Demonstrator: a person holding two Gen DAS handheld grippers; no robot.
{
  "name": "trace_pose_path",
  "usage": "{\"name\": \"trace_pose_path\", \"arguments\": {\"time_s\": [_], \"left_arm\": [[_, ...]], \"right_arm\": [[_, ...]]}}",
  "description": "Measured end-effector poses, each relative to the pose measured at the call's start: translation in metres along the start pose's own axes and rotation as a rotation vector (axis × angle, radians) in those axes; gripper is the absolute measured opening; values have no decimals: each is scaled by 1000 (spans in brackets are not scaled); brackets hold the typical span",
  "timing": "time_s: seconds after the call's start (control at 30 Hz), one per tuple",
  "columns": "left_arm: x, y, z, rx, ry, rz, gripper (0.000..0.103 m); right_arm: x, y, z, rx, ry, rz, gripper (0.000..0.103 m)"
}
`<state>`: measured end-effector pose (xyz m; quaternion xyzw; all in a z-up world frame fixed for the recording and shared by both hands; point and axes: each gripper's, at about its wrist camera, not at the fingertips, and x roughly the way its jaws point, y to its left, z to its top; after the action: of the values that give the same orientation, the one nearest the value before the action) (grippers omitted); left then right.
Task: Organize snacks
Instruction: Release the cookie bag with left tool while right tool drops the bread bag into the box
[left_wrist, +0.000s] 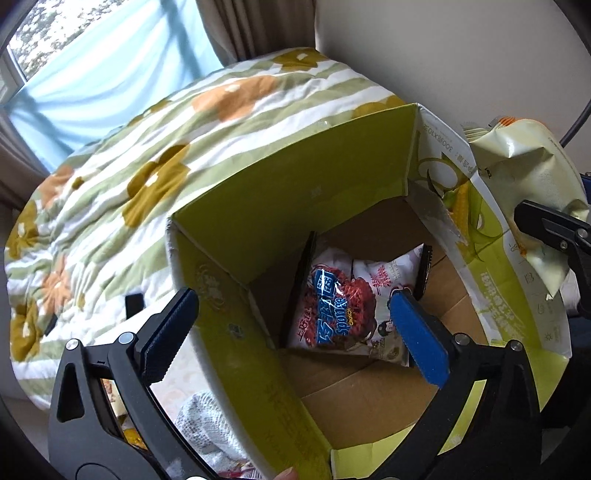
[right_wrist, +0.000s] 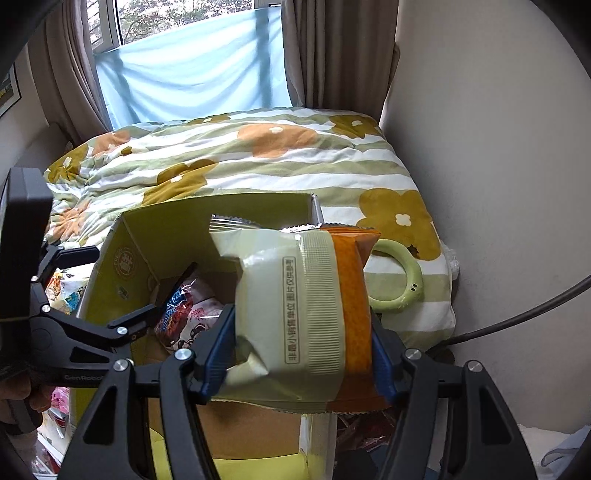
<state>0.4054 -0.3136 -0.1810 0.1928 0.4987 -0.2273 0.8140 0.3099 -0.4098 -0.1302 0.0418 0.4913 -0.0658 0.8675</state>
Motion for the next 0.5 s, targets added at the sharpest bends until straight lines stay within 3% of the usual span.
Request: {"name": "trace_pose_path", "arguments": {"time_s": [0.2, 0.5], "left_arm": [[-25, 23, -17, -76, -7, 0, 102], [-24, 49, -20, -123, 6, 19, 102]], "right_arm": [[8, 11, 14, -18, 29, 68, 60], [59, 37, 33, -59, 100, 108, 61]]}}
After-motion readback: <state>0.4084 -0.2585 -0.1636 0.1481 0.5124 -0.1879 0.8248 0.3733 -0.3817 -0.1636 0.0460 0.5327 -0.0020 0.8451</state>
